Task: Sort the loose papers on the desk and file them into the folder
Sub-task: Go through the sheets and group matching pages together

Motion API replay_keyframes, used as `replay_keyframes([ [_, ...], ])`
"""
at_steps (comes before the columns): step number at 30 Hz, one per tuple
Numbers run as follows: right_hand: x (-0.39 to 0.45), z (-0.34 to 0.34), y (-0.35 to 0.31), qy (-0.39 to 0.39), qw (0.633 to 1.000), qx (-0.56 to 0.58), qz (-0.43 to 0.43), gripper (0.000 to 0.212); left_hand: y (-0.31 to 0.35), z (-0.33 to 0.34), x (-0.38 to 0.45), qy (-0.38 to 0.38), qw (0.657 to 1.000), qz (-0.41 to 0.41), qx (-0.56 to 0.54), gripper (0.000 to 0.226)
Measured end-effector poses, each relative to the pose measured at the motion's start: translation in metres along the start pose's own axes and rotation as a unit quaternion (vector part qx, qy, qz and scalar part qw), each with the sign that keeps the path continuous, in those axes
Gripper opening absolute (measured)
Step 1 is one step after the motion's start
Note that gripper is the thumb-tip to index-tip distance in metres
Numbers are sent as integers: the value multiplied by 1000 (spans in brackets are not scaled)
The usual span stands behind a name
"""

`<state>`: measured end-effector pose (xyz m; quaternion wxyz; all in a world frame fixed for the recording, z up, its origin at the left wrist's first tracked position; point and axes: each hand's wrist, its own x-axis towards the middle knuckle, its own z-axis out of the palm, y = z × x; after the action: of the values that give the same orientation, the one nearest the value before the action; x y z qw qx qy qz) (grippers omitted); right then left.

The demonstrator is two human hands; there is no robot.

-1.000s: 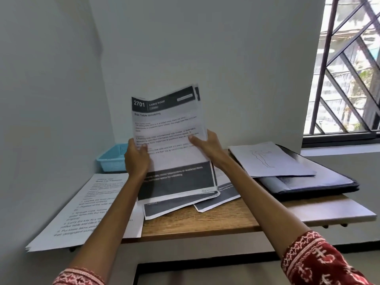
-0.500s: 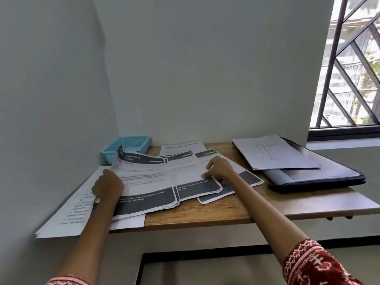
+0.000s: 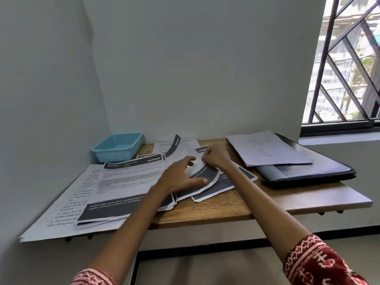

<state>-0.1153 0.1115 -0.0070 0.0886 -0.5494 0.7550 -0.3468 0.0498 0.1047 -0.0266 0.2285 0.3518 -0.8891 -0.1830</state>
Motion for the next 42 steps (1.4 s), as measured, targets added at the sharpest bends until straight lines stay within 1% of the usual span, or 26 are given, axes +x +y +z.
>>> replay_keyframes([
  [1,1,-2,-3,8,1000,6,-8,16,7,9,1,-2,1000,7,31,91],
  [2,0,-4,-6,1,999,43,-7,20,10,17,3,16,998,20,60,92],
  [3,1,-6,-8,-15,995,101,2,23,10,22,4,50,995,36,78,88],
  [5,0,-10,-10,-70,973,218,34,22,6,24,7,127,988,49,74,72],
  [6,-2,-12,-9,-84,968,235,39,22,2,24,8,159,985,43,59,67],
  [9,-5,-10,4,-70,977,198,39,18,-9,25,8,216,976,28,-8,63],
  [10,-6,-8,10,-60,983,171,36,16,-11,26,8,225,974,35,-18,56],
  [11,-7,-4,16,-51,988,142,31,15,-11,27,8,231,972,41,-19,44],
  [12,-8,-2,21,-49,992,110,27,14,-10,28,9,231,972,38,-14,31],
  [13,-9,1,24,-51,995,79,26,14,-10,29,10,225,974,26,-8,23],
  [15,-11,5,27,-58,997,44,20,14,-9,30,10,218,976,2,-3,19],
  [19,-13,6,26,-65,993,93,31,17,-9,30,8,210,978,7,-16,7],
  [20,-13,5,25,-69,991,110,38,16,-8,29,6,199,980,9,-10,10],
  [23,-15,1,23,-81,980,172,60,8,-6,28,2,142,989,6,32,32],
  [25,-15,-4,21,-90,976,187,64,6,-5,27,0,110,992,15,67,43],
  [27,-14,-8,20,-93,980,166,57,4,-4,26,-1,100,991,22,81,49],
  [28,-13,-9,20,-86,984,149,51,8,-3,25,-1,100,991,24,84,50],
  [29,-12,-11,19,-75,987,132,46,11,-2,25,-1,101,991,26,87,53],
  [31,-11,-11,19,-49,993,98,33,8,-1,26,-1,96,990,33,96,59],
  [34,-9,-9,14,-21,998,55,16,15,-1,27,0,95,989,47,100,58],
  [36,-9,-8,10,-7,999,52,13,17,-2,28,0,95,989,50,98,57],
  [38,-8,-8,6,-21,994,107,24,14,-2,28,1,97,991,48,84,60],
  [40,-10,-8,-2,-72,977,196,33,12,-2,28,1,112,991,35,63,58],
  [42,-9,-7,-6,-107,958,265,33,12,-4,30,2,150,988,11,36,41],
])
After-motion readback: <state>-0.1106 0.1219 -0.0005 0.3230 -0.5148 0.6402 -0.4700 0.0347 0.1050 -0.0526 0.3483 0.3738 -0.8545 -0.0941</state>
